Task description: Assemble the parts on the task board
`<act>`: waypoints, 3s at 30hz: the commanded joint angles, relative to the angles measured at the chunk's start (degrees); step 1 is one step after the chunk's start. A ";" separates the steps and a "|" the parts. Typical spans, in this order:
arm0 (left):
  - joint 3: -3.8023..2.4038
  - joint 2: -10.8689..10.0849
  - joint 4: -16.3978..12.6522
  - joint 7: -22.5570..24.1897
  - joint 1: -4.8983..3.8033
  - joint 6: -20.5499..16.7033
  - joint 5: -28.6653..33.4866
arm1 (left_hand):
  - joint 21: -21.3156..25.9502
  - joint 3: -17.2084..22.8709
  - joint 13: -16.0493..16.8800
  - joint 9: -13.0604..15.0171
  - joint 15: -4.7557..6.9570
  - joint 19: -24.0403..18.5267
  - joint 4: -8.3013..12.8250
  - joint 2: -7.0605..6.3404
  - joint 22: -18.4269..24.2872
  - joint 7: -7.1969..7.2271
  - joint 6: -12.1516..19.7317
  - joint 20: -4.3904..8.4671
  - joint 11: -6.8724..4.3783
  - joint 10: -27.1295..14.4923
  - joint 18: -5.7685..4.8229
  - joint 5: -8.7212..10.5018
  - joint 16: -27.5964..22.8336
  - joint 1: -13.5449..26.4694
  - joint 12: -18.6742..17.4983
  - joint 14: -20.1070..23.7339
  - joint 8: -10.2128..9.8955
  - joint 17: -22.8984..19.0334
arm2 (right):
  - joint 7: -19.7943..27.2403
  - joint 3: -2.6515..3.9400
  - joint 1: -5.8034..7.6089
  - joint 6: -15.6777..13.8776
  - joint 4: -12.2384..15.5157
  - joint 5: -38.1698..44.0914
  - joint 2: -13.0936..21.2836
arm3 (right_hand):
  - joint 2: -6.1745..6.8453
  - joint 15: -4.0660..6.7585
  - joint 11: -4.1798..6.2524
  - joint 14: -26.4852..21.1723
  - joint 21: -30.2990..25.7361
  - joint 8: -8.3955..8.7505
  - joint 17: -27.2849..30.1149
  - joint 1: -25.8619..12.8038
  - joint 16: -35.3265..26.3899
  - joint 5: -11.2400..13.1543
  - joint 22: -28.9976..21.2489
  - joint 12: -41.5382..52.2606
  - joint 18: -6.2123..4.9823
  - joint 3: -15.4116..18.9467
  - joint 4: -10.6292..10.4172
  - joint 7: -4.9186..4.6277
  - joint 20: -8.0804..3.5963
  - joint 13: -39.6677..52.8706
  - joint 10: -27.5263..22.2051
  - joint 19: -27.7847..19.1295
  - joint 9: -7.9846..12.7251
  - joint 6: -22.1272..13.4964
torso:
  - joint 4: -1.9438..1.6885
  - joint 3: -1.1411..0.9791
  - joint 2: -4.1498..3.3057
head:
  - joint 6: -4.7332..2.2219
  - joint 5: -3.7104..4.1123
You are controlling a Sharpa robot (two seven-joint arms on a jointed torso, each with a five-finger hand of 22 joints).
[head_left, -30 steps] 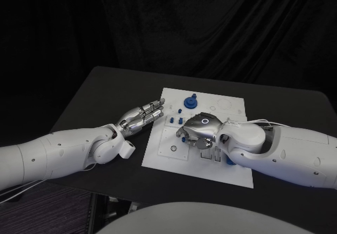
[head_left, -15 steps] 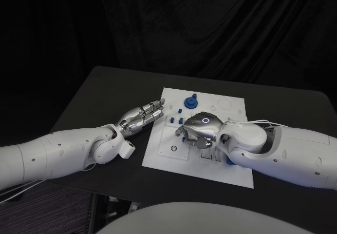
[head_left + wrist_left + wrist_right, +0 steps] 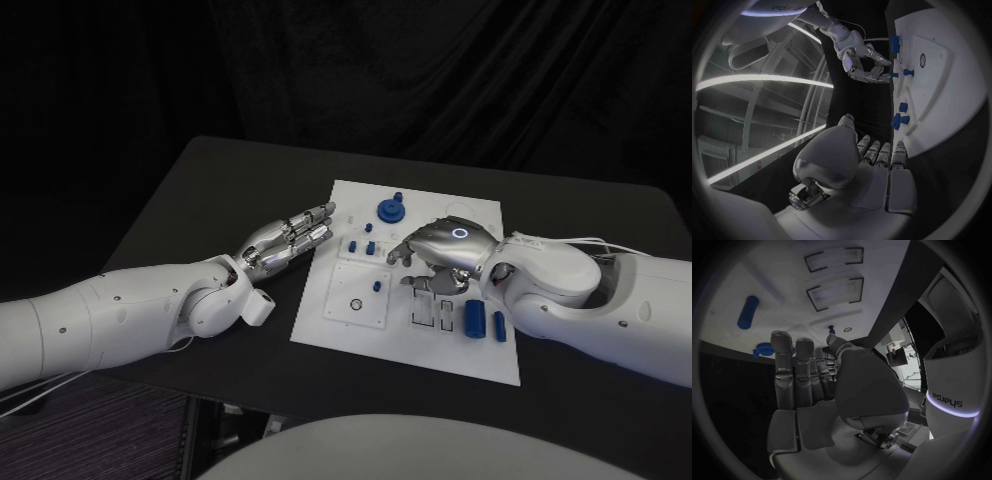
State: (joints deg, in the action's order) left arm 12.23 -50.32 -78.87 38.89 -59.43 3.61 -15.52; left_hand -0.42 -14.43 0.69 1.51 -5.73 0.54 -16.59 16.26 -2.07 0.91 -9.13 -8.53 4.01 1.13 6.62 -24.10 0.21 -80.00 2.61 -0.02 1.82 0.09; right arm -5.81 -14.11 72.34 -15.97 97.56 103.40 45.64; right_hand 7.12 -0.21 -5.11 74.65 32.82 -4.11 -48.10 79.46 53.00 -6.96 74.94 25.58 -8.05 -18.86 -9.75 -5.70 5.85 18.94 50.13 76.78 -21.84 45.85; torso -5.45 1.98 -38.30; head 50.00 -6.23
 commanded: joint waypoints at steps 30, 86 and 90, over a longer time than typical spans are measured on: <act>-0.10 3.56 -0.57 6.82 -2.34 -2.76 7.26 | -0.01 0.23 0.25 0.11 1.70 -0.06 -0.21 0.50 0.44 -0.25 -1.49 2.05 0.41 0.58 -0.17 2.94 -0.21 3.74 1.28 0.02 0.47 -0.09 | -6.40 -0.07 1.99 -0.27 -6.80 -11.48 9.16 | -0.92 -1.08 -1.34 2.51 3.17 0.13 -2.28 -0.76 3.30 0.65 4.39 -4.14 0.19 4.87 -4.93 -0.13 0.99 -4.95 -5.59 2.75 4.55 2.83 | 1.94 -1.26 5.85 | 0.00 -0.72; -0.08 -0.56 -2.61 10.09 -1.82 -4.00 7.53 | -0.16 1.80 0.42 0.21 1.40 0.12 -0.04 0.24 0.14 0.12 -2.86 -0.32 0.57 0.96 1.82 -1.90 -0.21 -0.40 2.34 0.02 0.59 -0.09 | -1.34 -0.05 -2.07 4.93 -13.48 -11.51 0.35 | -0.66 -1.32 -1.51 3.11 4.31 -0.13 -2.17 4.79 3.97 -2.96 4.72 -7.94 0.32 6.83 -3.48 -0.92 1.25 -10.85 -0.74 3.61 12.11 -1.73 | 1.27 -2.29 3.78 | 0.00 3.43; -0.08 -0.47 -2.33 9.89 -1.82 -3.90 7.53 | -0.16 1.88 0.42 0.22 1.31 0.12 0.00 0.21 0.15 0.08 -2.88 -0.40 0.64 0.97 1.88 -2.14 -0.21 -0.67 2.39 0.02 0.58 -0.09 | -1.02 -0.05 -2.08 4.93 -13.61 -11.51 -0.03 | -0.82 -1.10 -1.30 4.28 7.42 -0.54 -4.55 5.20 6.34 -5.39 5.40 -7.91 0.74 6.52 -3.05 -1.02 1.05 -11.11 0.77 4.49 12.33 -0.80 | 1.36 -2.32 3.73 | 0.00 3.34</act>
State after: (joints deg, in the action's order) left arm 12.21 -50.92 -81.21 38.90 -61.31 -0.87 -8.48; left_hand -0.42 -13.00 1.02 1.70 -3.98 0.67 -16.60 16.47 -1.88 1.01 -11.89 -8.43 4.30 2.05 7.56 -26.07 0.21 -80.06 4.66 0.08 2.21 0.07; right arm -7.52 -14.20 70.40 -11.78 84.02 91.74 45.68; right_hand 6.34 -1.34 -6.37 78.66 40.09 -4.44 -52.53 84.01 59.23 -12.20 74.91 17.79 -8.05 -12.42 -13.17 -6.82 6.96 7.87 50.61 81.00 -9.59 44.72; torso -4.19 -0.28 -34.42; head 50.00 -2.83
